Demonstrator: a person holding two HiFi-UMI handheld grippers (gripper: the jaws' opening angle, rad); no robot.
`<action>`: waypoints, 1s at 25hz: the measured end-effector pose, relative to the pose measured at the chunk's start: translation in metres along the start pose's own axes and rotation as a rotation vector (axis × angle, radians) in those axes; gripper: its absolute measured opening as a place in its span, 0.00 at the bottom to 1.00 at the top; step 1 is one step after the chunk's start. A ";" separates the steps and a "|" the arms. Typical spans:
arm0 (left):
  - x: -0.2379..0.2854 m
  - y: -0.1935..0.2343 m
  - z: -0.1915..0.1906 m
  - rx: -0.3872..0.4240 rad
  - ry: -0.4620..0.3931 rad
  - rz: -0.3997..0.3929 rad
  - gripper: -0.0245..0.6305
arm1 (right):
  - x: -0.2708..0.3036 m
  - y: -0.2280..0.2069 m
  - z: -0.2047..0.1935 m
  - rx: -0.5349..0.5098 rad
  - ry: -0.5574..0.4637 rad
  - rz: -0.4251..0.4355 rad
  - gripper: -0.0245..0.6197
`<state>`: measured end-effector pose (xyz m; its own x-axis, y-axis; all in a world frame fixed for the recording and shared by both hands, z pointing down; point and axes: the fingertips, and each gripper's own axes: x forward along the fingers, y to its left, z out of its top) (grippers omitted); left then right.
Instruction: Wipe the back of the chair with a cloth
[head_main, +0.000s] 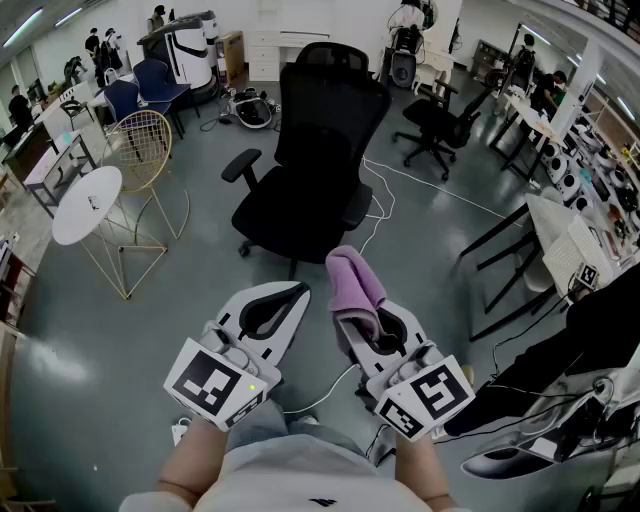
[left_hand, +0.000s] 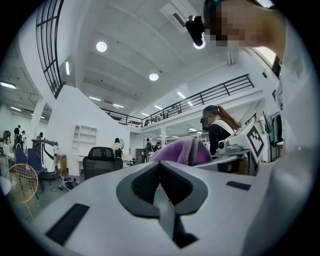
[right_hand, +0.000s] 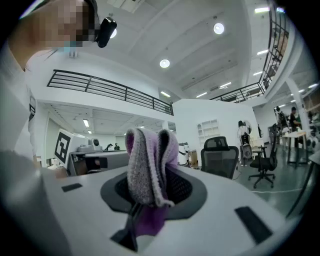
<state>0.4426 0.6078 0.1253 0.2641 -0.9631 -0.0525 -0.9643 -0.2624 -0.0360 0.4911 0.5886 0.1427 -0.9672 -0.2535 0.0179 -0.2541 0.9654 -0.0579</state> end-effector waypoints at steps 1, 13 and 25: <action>0.001 0.001 -0.001 -0.002 0.000 0.000 0.06 | 0.001 -0.001 -0.001 0.000 0.000 -0.001 0.20; 0.018 0.001 -0.004 -0.013 0.003 0.001 0.06 | 0.000 -0.017 -0.004 0.006 0.002 -0.002 0.20; 0.041 0.010 -0.011 -0.027 0.031 0.000 0.06 | 0.008 -0.041 -0.013 0.041 0.017 -0.013 0.21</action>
<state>0.4434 0.5649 0.1338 0.2638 -0.9643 -0.0217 -0.9646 -0.2636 -0.0089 0.4939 0.5477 0.1583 -0.9638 -0.2642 0.0355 -0.2665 0.9588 -0.0980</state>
